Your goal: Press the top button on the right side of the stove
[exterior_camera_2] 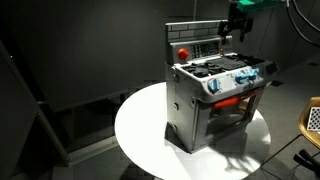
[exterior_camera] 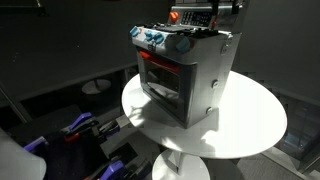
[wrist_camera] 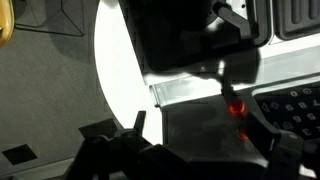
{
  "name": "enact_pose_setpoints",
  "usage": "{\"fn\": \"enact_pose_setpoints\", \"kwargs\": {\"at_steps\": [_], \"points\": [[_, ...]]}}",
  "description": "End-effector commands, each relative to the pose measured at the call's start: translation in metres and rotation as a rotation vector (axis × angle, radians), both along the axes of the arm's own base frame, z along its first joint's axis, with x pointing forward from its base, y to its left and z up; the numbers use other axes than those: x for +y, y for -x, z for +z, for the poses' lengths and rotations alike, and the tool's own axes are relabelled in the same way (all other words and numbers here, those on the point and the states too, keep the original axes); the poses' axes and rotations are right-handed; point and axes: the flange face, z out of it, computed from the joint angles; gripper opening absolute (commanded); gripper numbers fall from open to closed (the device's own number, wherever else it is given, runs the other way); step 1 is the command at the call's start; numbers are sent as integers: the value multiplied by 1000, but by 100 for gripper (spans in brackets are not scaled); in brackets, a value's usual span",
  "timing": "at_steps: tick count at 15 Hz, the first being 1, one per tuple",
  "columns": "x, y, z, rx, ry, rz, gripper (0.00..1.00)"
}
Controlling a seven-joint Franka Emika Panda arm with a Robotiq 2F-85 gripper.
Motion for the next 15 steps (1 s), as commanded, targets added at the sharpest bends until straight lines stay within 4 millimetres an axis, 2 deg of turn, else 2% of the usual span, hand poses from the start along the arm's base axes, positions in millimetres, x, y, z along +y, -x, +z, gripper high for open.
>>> {"fn": "enact_pose_setpoints", "kwargs": {"at_steps": [1, 8, 15], "points": [[-1, -2, 15, -2, 11, -16, 100], [8, 28, 40, 28, -3, 12, 100], [24, 80, 63, 156, -46, 67, 100]]}}
